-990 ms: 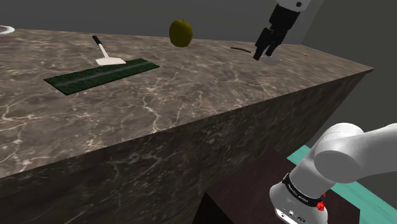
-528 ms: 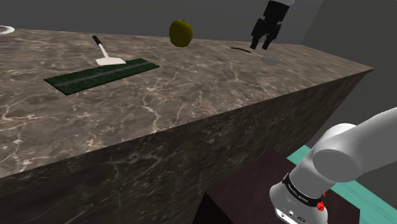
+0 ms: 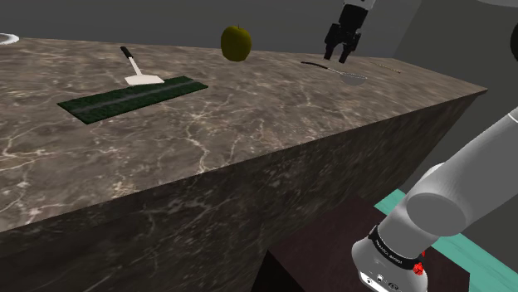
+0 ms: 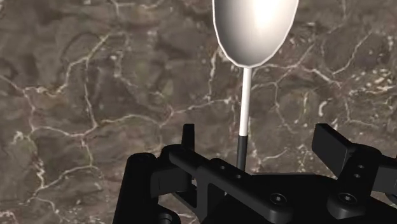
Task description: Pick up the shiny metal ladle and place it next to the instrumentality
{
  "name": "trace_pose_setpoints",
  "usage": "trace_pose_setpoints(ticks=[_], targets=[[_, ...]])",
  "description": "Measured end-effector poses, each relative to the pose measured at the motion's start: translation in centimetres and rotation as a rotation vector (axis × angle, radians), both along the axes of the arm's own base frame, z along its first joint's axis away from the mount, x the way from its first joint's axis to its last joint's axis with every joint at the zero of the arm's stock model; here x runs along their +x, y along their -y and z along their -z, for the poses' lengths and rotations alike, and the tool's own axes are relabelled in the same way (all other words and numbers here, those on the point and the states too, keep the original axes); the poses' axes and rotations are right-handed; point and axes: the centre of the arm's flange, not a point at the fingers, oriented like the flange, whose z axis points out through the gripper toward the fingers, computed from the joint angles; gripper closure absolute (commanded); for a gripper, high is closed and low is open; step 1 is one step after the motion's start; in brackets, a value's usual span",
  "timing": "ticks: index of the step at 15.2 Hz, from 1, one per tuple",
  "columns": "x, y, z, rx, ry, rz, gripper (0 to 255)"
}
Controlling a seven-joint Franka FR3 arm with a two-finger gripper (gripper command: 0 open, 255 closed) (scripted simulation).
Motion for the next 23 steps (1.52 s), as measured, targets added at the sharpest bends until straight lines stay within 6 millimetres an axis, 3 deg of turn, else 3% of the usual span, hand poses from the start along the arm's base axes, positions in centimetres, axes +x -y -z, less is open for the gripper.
trace_pose_setpoints(ticks=[6, 12, 13, 23], targets=[[0.1, -0.1, 2.9, 0.002, -0.002, 0.001, 0], [0.1, -0.2, 3.3, 0.002, -0.001, 0.001, 0], [0.1, -0.2, 3.3, 0.002, -0.001, 0.001, 255], [0.1, -0.2, 3.2, 0.002, -0.001, 0.001, 255]])
